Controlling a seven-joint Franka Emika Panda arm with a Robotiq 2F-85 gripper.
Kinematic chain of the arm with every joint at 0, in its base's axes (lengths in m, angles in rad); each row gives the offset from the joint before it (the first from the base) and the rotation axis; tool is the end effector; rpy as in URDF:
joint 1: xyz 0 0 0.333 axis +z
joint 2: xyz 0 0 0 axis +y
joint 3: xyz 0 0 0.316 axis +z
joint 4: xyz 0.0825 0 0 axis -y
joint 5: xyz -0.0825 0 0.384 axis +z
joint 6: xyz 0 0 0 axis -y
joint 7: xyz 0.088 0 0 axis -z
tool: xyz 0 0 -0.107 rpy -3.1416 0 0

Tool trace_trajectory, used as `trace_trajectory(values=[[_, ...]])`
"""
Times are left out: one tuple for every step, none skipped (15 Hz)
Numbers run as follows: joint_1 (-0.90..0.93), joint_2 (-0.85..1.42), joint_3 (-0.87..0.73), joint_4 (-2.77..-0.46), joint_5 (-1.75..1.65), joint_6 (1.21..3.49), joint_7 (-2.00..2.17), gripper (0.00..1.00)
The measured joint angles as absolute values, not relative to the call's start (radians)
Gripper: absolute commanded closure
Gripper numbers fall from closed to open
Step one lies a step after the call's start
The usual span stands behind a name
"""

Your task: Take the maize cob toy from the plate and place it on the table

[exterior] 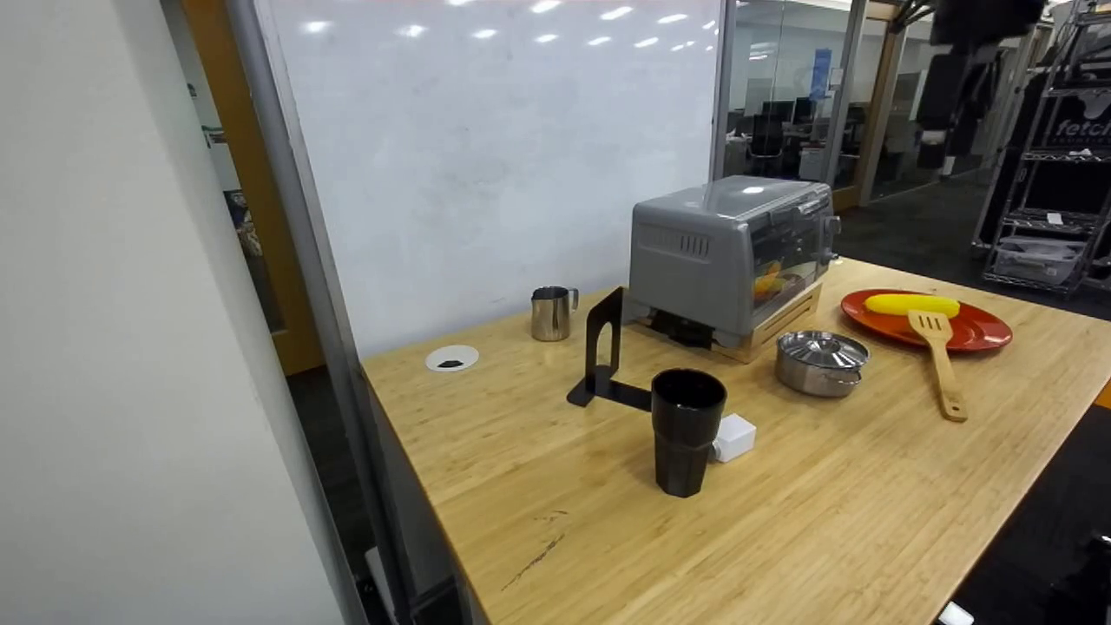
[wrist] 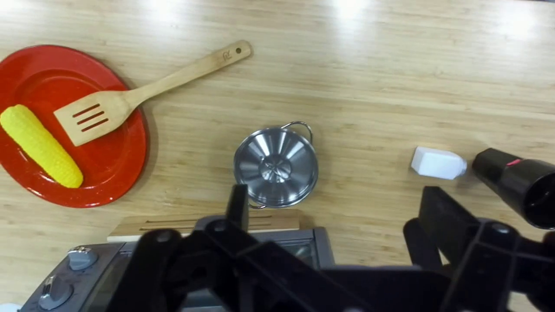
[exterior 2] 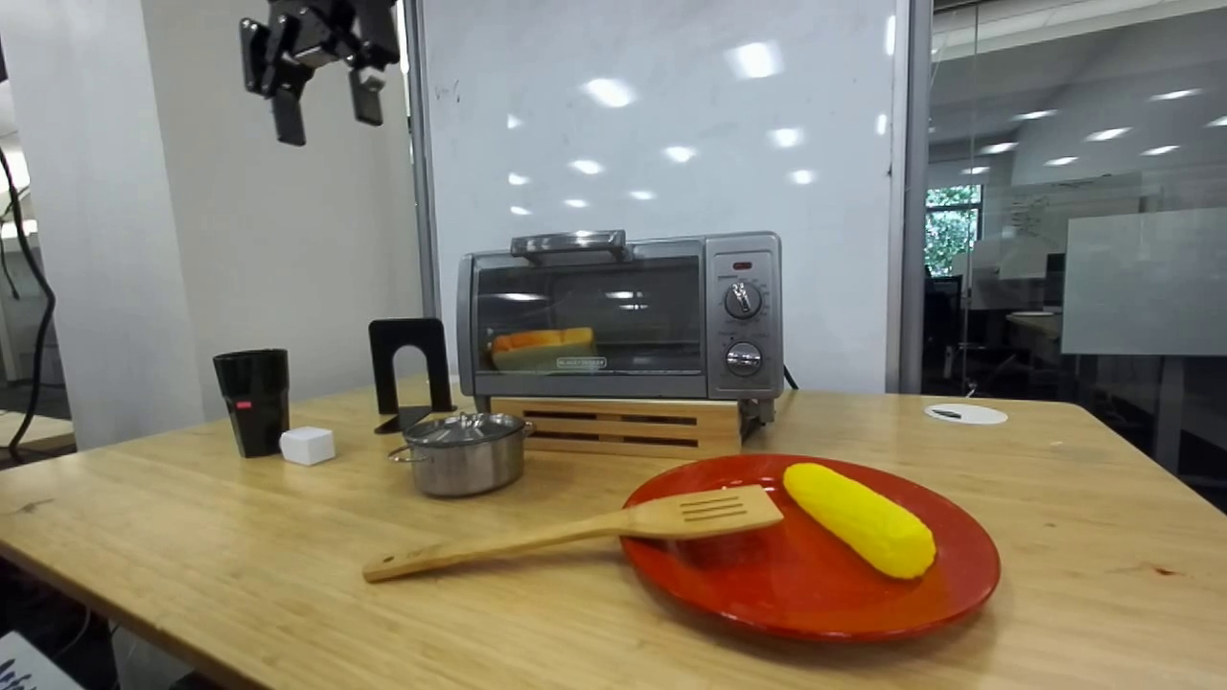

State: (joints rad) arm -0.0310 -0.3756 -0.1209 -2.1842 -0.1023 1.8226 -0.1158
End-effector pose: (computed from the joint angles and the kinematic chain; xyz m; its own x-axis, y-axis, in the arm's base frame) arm 0.4365 -0.0808 0.5399 1.0000 -0.0030 0.0049 -0.0032 -0.9984 0.0560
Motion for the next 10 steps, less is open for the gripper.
trace_trajectory(values=[[-0.037, -0.337, -0.150, -2.155, -0.098, 1.831, -0.156, 0.00], [-0.044, -0.295, -0.179, -2.125, -0.090, 1.841, -0.192, 0.00], [-0.052, -0.251, -0.204, -2.095, -0.079, 1.848, -0.224, 0.00], [-0.063, -0.205, -0.225, -2.063, -0.067, 1.850, -0.249, 0.00], [-0.076, -0.160, -0.240, -2.032, -0.058, 1.850, -0.265, 0.00], [-0.090, -0.114, -0.252, -2.001, -0.051, 1.850, -0.273, 0.00], [-0.104, -0.070, -0.260, -1.971, -0.046, 1.850, -0.276, 0.00], [-0.121, -0.025, -0.265, -1.941, -0.042, 1.849, -0.277, 0.00], [-0.136, 0.016, -0.267, -1.913, -0.039, 1.847, -0.277, 0.00], [-0.152, 0.056, -0.267, -1.884, -0.037, 1.843, -0.274, 0.00]])
